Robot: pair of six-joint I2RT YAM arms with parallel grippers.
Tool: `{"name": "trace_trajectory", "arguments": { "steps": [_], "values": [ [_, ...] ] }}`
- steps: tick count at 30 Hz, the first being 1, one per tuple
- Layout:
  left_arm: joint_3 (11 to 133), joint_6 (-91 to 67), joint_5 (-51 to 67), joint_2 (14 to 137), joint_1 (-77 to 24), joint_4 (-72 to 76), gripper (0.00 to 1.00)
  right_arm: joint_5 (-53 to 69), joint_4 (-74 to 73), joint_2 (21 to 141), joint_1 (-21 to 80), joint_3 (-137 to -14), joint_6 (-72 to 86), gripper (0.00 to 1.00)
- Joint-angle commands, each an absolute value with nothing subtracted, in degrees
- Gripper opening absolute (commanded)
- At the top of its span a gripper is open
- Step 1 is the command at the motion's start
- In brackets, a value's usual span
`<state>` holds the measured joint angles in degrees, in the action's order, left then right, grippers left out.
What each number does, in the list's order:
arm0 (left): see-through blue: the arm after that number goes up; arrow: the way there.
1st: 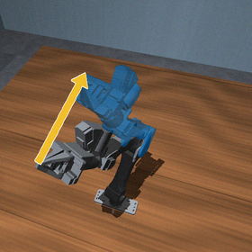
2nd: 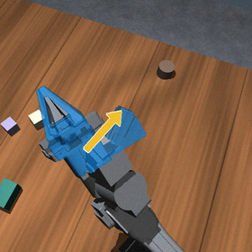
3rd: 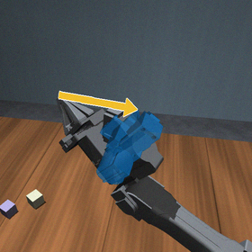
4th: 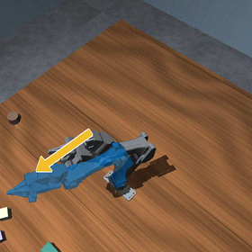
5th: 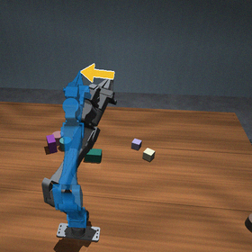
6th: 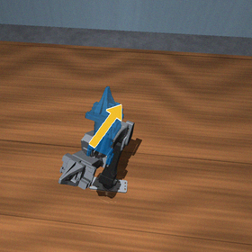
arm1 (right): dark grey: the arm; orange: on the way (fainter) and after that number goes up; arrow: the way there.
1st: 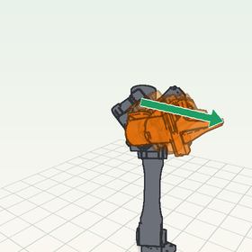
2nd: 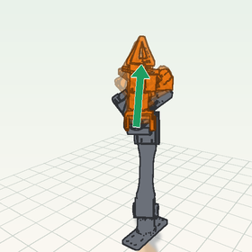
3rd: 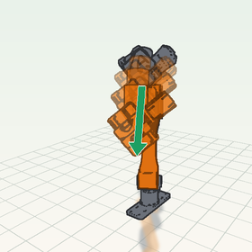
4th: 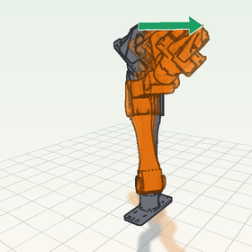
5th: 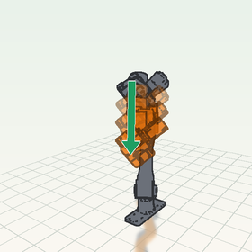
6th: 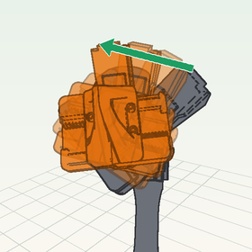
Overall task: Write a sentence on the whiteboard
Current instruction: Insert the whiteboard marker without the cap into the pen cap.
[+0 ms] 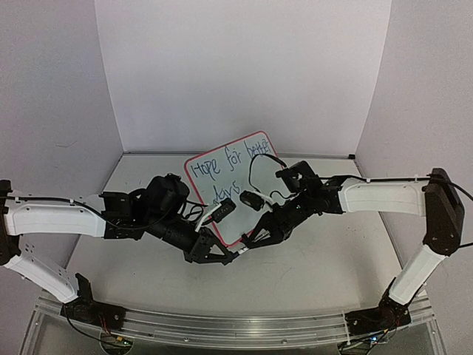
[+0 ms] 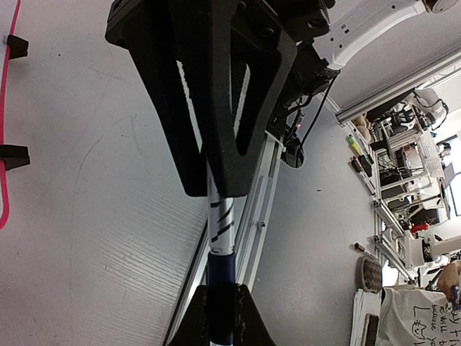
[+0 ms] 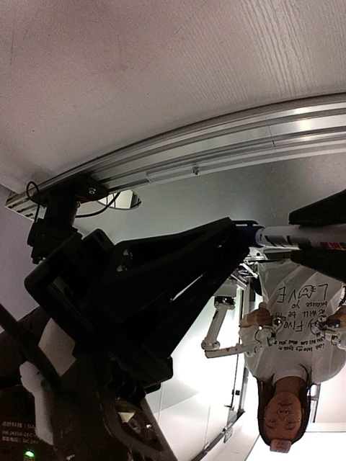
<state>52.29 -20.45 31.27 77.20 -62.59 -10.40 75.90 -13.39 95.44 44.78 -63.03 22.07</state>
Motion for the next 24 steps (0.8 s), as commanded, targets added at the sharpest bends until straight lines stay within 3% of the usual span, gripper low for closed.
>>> {"name": "trace_trajectory", "arguments": {
  "steps": [1, 24],
  "values": [
    [56.4, -18.5, 29.8, 78.1, -62.6, -8.1, 0.0, 74.6, -12.5, 96.6, 45.9, -64.9, 21.1, 0.0],
    [60.9, -14.9, 32.2, 79.8, -61.2, -2.2, 0.0, 76.1, -9.6, 97.6, 48.2, -65.3, 22.7, 0.0]
  ]
}}
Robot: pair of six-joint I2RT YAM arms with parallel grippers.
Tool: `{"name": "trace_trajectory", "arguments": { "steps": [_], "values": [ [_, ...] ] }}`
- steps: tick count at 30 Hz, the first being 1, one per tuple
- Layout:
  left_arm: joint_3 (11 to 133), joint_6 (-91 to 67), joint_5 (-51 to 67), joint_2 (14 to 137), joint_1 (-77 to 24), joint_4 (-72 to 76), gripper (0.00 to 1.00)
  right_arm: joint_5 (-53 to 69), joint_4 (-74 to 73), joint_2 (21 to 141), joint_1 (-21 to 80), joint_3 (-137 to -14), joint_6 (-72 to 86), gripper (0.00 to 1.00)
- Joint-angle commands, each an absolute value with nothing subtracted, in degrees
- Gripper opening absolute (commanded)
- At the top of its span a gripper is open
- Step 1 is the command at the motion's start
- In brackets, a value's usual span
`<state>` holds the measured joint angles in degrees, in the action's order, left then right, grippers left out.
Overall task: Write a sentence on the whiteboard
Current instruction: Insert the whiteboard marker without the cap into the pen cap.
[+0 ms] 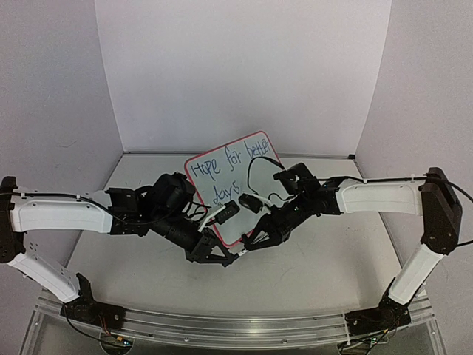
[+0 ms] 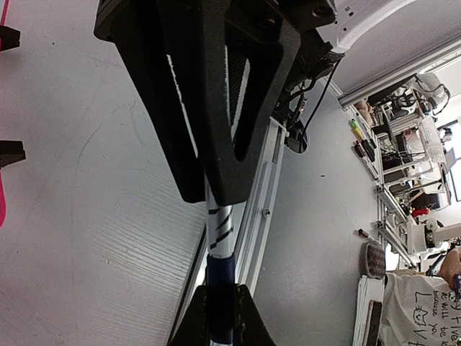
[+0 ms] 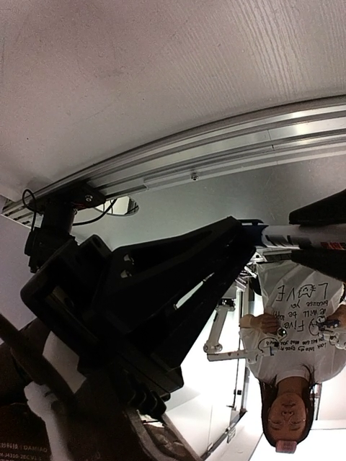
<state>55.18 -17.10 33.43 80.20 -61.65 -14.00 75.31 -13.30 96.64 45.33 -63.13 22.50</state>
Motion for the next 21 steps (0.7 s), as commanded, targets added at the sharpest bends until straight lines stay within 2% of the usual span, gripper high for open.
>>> {"name": "trace_trajectory", "arguments": {
  "steps": [1, 13, 19, 21],
  "values": [
    [60.9, -14.8, 32.1, 79.6, -61.2, -2.0, 0.0, 76.1, -9.6, 97.6, 48.2, -65.3, 22.7, 0.0],
    [59.5, -14.8, 31.2, 78.1, -61.2, -0.3, 0.0, 75.8, -9.4, 97.5, 49.3, -65.7, 23.1, 0.0],
    [61.5, -12.6, 32.7, 78.0, -61.1, -10.6, 0.0, 73.6, -9.8, 95.6, 48.9, -64.9, 22.5, 0.0],
    [61.7, -11.7, 32.5, 77.1, -61.2, -15.6, 0.07, 73.6, -9.9, 94.9, 47.9, -64.6, 22.3, 0.0]
  ]
}}
